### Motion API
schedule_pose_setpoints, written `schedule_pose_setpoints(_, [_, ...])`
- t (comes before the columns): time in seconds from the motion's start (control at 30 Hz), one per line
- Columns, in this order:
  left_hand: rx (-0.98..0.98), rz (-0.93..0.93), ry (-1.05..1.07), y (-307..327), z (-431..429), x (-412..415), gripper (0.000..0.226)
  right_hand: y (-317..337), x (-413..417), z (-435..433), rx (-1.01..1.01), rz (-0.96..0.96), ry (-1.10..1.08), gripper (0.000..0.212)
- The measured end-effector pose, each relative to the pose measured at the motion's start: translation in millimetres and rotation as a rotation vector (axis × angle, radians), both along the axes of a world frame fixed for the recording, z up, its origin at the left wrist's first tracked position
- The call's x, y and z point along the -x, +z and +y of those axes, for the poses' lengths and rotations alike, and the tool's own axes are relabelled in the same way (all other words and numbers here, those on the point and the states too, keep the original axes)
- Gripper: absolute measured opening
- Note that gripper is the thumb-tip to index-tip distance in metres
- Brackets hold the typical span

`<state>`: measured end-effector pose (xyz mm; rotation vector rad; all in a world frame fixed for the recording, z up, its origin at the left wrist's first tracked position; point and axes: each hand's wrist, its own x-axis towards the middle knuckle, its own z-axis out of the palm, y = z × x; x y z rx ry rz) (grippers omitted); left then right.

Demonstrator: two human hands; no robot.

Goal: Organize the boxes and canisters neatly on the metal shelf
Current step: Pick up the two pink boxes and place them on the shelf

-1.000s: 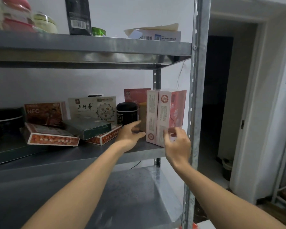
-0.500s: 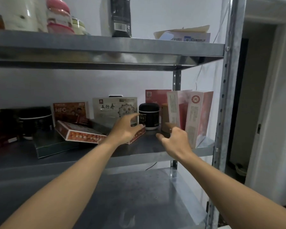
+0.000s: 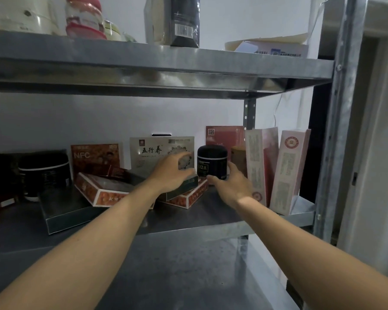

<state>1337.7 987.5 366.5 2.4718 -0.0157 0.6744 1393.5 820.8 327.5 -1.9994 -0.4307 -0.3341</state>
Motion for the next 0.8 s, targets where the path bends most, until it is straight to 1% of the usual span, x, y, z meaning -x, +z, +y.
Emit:
schedule_pose_setpoints(0.13, [0.014, 0.031, 0.046, 1.8, 13.7, -22.0, 0.059, -4.1, -31.3, 21.3, -0.123, 0.086, 0.033, 0.059])
schedule_pose_setpoints(0.17, [0.009, 0.035, 0.063, 3.3, 17.2, -28.0, 0.058, -4.7, -40.7, 28.1, -0.140, 0.099, 0.029, 0.064])
schedule_pose_setpoints(0.27, [0.010, 0.035, 0.090, 10.4, 26.1, -47.8, 0.059, -4.4, -68.2, 47.6, -0.178, 0.151, -0.006, 0.090])
schedule_pose_setpoints(0.33, [0.026, 0.038, 0.092, 14.8, 30.1, -62.3, 0.060, -3.4, -83.0, 56.6, -0.201, 0.184, -0.025, 0.101])
schedule_pose_setpoints(0.43, [0.056, 0.058, 0.079, 18.8, 35.3, -83.4, 0.060, -5.0, -106.1, 62.4, -0.176, 0.178, -0.051, 0.113])
schedule_pose_setpoints(0.57, [0.036, 0.057, 0.091, 20.7, 42.9, -105.8, 0.060, -9.8, -130.2, 68.4, -0.116, 0.160, -0.075, 0.126])
schedule_pose_setpoints(0.67, [0.006, 0.067, 0.084, 18.6, 47.2, -115.6, 0.060, -10.5, -138.3, 72.8, -0.086, 0.139, -0.125, 0.132])
schedule_pose_setpoints(0.8, [0.000, 0.073, 0.071, 18.8, 55.7, -124.9, 0.063, -8.7, -140.1, 77.4, -0.092, 0.077, -0.209, 0.130])
